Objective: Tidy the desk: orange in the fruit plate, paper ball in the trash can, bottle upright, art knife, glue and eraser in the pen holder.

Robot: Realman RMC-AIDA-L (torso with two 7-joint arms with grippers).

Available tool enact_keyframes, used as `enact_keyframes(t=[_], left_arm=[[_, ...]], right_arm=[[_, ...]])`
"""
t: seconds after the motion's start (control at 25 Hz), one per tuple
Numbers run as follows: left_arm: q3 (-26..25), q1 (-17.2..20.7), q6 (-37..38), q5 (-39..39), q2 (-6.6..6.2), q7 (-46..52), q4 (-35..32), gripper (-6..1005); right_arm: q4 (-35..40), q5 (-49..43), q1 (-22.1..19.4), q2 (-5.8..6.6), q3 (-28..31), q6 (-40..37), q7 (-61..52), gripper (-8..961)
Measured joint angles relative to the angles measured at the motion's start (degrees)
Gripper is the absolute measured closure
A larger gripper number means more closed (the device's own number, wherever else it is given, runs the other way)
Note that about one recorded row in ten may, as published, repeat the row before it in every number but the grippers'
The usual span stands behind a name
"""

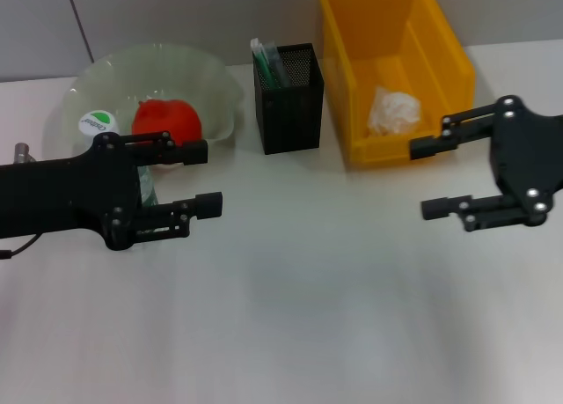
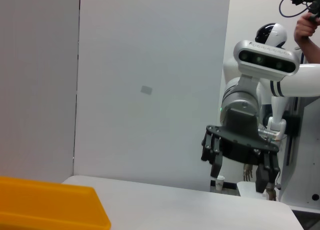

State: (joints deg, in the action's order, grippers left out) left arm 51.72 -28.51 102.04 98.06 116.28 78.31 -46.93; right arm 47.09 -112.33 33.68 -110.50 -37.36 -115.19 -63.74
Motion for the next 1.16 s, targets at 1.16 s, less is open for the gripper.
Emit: enact_keyframes(t=[1.16], left_arm=[[1.92, -0.13, -1.28, 3.15, 0.8, -1.25, 1.09, 345]], right_arm=[[-3.69, -1.47, 0.93, -3.0, -5.96, 7.43, 3.05, 379]])
